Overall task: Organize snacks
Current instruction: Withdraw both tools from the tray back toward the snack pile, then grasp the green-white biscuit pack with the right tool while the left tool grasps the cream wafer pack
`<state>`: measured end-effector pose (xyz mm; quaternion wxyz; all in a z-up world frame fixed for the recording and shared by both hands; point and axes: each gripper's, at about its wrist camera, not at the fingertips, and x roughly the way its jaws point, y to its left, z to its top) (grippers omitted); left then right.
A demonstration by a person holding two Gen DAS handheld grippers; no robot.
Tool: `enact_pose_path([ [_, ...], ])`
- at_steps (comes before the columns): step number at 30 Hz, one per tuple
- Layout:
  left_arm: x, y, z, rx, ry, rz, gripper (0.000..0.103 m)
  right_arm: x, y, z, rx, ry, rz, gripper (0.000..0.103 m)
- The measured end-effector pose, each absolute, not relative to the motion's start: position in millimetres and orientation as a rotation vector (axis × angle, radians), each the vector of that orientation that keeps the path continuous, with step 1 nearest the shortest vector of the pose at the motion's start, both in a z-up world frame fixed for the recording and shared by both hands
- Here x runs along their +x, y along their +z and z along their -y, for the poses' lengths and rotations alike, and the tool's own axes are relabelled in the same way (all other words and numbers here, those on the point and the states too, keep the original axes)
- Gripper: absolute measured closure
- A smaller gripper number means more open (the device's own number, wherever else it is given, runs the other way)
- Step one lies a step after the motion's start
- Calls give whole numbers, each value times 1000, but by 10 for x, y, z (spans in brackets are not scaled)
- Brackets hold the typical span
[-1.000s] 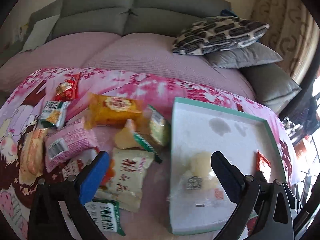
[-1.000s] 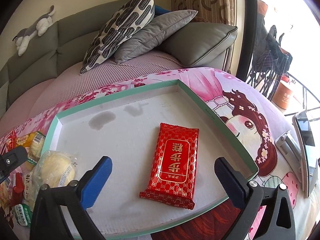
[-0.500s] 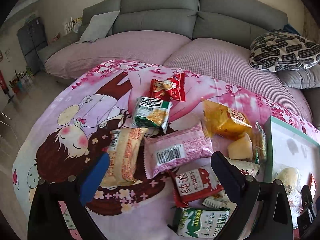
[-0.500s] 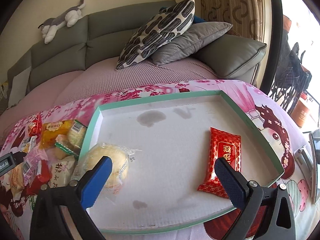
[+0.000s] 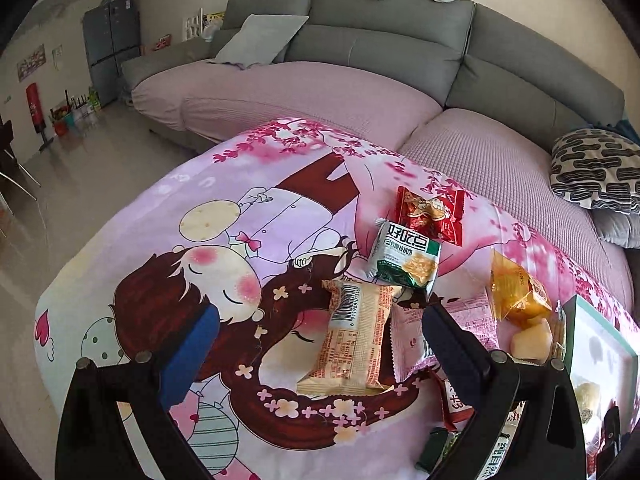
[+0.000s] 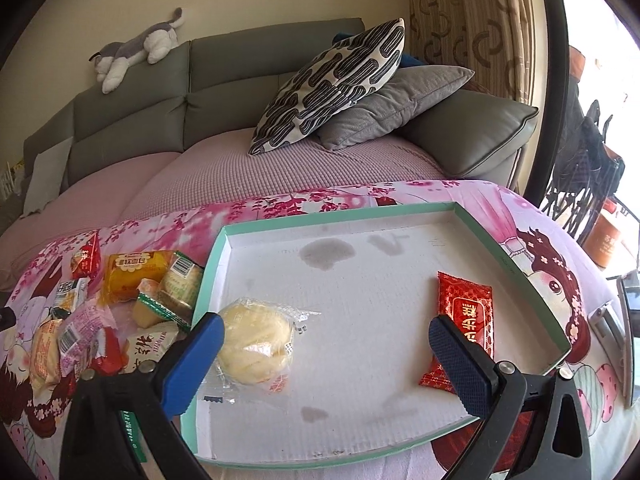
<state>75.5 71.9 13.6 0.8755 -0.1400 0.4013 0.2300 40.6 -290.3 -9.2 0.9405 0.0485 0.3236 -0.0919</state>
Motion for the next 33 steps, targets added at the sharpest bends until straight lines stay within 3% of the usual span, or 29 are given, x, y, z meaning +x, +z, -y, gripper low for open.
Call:
enact_pose_path([
  [17,662,62,-991,-270,445,-898,2,300,-43,1955,19,37,-654,0],
  [33,755,-236,-1003,-313,311,-995,2,214,-406,1189,-79,210,-844,0],
])
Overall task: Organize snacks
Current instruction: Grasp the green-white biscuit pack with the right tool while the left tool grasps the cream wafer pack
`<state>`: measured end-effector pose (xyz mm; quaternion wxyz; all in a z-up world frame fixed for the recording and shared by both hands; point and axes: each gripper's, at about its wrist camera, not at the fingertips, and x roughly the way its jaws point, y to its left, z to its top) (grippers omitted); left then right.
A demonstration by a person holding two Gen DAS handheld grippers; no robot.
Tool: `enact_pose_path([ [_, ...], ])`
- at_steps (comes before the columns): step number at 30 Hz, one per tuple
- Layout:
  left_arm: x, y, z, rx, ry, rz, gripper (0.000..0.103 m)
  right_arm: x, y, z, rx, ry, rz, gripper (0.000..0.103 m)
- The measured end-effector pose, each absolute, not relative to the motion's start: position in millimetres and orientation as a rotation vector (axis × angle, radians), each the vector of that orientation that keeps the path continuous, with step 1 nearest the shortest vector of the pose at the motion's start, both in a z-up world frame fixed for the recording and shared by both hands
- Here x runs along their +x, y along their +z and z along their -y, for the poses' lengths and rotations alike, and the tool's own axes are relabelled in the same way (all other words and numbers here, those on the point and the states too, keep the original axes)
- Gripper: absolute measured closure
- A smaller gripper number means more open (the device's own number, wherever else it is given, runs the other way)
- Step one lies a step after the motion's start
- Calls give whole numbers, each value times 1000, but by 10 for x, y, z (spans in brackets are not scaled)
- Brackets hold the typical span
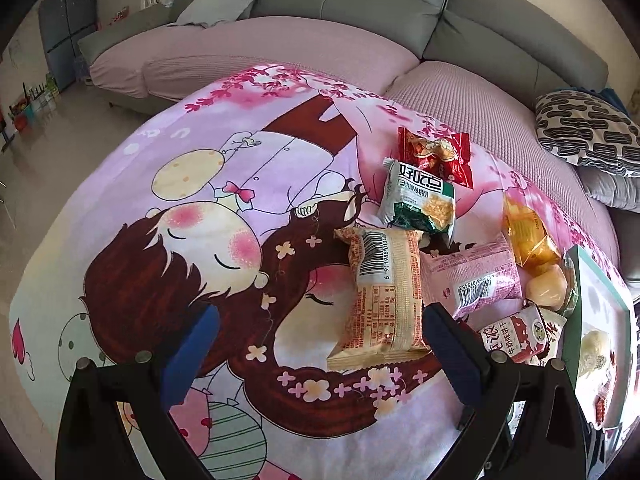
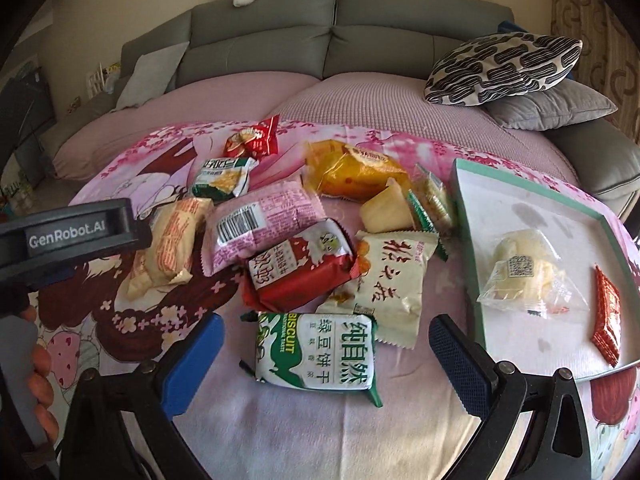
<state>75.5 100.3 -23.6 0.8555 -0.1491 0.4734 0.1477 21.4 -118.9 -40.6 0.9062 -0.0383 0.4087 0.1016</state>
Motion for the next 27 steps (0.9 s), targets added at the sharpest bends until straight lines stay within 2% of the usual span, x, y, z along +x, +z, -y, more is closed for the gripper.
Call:
enact_pose_path([
  [11,899,-326,-961,-370,273,-987,2,263,-568,1231,-33,195,-940,0],
  [13,923,-353,-968,-377,281,-993,2,267,-568,1246,-24,193,-945,5],
  [15,949,-385,-971,-381,286,-995,2,266,-567,1256,-16,193,-949,15],
  [16,966,-403,-970,-379,285,-1001,5,269,-567,1258,-13,194,-952,18],
  [17,973,-414,-963,-377,285,-1003,7,271,-566,1259,-9,196,-953,25],
  [19,981,-431,-954,-377,284,-1003,25,267,-562,1270,12,214,-959,35],
  [20,988,-442,-952,-384,277,-1007,29,266,-560,1271,22,218,-961,37],
  [25,993,-447,-916,-402,232,-1006,58,252,-544,1259,19,219,-958,40],
  [27,992,-435,-902,-395,229,-1002,62,247,-537,1254,15,220,-957,40],
])
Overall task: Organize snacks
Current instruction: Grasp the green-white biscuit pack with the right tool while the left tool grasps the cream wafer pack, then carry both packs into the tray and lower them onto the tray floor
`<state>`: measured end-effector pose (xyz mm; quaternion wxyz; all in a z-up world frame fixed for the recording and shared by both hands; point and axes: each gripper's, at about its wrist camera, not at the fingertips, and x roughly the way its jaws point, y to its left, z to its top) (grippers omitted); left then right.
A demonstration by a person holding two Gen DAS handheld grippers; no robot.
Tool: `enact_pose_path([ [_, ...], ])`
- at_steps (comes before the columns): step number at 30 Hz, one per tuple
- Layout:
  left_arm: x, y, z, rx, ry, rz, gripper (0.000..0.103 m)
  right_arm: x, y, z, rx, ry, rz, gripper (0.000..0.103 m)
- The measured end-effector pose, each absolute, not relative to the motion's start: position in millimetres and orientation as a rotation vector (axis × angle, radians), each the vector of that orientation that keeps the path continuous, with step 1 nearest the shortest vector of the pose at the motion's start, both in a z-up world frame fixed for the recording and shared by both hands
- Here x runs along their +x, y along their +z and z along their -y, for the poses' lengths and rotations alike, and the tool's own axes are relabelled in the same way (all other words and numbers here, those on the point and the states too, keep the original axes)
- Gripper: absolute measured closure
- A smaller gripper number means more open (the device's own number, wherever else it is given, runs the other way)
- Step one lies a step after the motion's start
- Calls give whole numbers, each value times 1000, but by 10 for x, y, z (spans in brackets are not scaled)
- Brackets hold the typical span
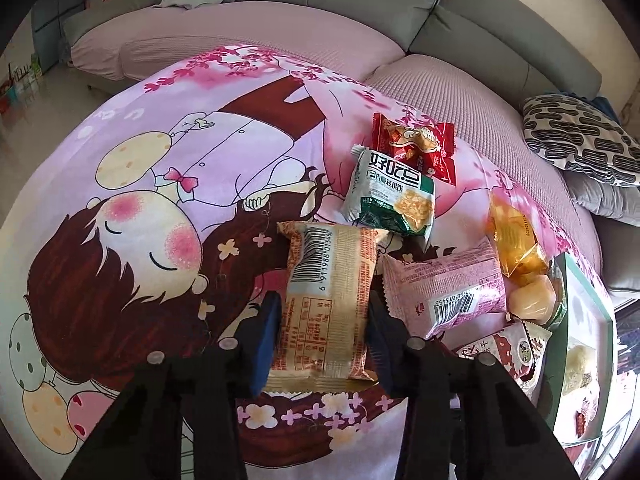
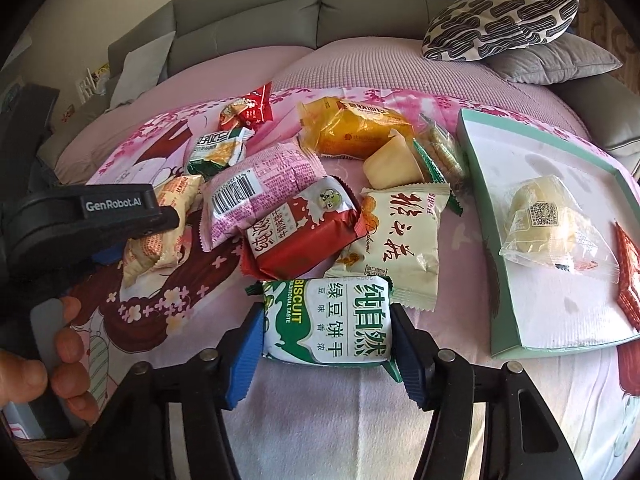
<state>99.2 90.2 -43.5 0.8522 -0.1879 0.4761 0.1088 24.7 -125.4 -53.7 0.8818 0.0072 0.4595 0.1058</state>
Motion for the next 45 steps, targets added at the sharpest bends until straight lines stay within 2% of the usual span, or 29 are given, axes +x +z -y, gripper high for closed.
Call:
enact_pose_path([
  [4,975,-399,-914,-397,228,-995,66,244,-515,1262,13,219,-955,41],
  [28,710,372,-859,-373,205,-789,67,78,-70,1334,26,247,-801,41],
  [45,789,440,-407,-300,110,-791,67,158,32,1816,73,134,-756,41],
])
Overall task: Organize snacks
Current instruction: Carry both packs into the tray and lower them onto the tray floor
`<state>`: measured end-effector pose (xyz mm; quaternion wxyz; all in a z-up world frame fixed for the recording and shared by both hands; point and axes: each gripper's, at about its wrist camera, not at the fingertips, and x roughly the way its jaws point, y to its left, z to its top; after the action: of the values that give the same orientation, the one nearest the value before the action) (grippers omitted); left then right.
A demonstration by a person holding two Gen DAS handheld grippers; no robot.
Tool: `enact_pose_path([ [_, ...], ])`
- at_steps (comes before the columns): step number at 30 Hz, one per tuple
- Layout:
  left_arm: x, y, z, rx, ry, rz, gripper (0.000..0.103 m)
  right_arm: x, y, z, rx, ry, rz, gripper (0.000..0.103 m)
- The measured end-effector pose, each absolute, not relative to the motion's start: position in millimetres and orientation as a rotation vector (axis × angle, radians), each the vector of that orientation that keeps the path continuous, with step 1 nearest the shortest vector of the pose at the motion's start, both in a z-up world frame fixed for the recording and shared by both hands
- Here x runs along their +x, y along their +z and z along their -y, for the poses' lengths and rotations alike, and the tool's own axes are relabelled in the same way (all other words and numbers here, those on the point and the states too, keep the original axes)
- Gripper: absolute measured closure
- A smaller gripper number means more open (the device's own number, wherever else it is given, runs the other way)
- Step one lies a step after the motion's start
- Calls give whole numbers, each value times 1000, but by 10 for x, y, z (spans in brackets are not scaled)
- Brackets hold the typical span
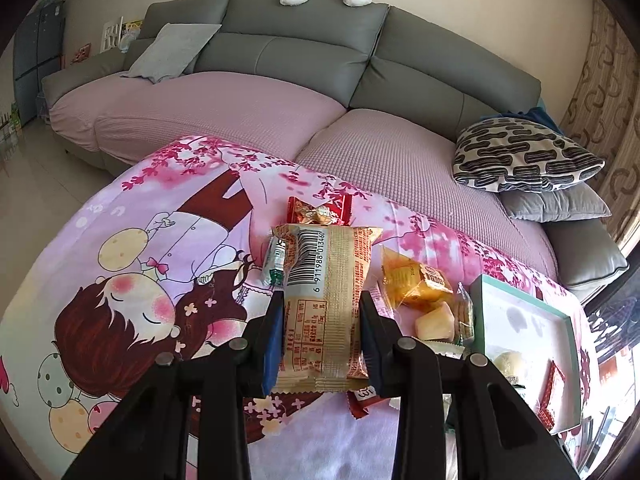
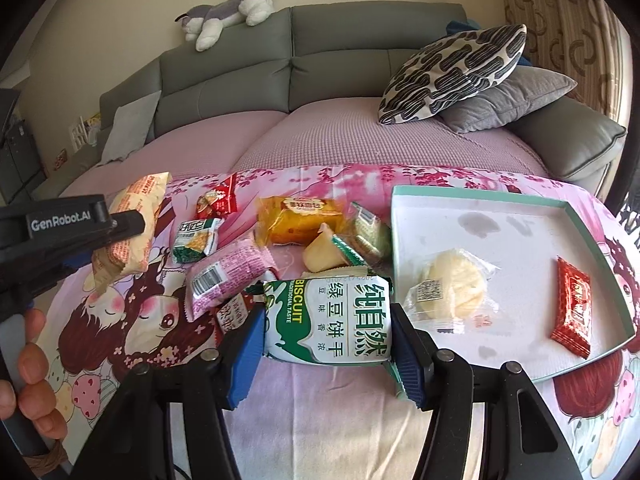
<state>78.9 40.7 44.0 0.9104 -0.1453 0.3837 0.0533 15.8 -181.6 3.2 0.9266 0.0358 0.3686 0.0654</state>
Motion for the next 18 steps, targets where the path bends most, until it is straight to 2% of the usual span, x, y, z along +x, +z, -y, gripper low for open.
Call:
enact_pose_path([
  [18,931,566,450,-216,-73,-769,67,243,236,2837,188,-90,-676,41],
])
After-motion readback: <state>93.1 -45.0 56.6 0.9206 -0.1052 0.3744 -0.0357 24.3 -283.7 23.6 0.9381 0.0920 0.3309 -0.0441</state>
